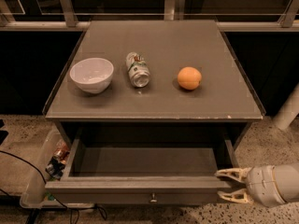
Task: Open top drawer
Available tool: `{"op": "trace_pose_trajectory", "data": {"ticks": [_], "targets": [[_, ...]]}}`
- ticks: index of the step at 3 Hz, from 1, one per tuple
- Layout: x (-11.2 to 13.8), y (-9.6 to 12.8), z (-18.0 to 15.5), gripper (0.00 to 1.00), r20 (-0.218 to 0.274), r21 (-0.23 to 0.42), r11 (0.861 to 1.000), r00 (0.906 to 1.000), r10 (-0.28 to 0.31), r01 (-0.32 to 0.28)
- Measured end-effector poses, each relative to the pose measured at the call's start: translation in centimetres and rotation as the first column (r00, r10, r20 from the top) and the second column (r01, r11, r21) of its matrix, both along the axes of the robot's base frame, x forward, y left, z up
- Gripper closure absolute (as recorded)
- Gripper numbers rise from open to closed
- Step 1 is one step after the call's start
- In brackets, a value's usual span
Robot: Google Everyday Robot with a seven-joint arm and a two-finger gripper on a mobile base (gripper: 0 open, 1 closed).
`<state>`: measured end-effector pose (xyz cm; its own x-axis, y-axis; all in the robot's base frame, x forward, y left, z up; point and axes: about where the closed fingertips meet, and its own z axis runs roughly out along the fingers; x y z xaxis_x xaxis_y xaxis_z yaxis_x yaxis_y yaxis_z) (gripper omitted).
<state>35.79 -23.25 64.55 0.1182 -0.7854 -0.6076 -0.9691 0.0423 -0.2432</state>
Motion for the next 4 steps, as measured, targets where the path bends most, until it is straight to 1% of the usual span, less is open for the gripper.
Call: {"op": "trace_pose_trajectory", "data": {"ticks": [2, 3, 4], "targets": [[0.3, 0.3, 0.0, 0.46, -0.004, -0.004, 1.000, 1.0000, 0.004, -0.004], [-0.5, 0.5, -0.2, 0.30, -0.011, 0.003, 1.000, 0.9995, 0.029, -0.028], [-3.5, 0.4, -1.4, 0.50, -0.035, 0.024, 0.997, 0.9961, 0.081, -0.080]]}}
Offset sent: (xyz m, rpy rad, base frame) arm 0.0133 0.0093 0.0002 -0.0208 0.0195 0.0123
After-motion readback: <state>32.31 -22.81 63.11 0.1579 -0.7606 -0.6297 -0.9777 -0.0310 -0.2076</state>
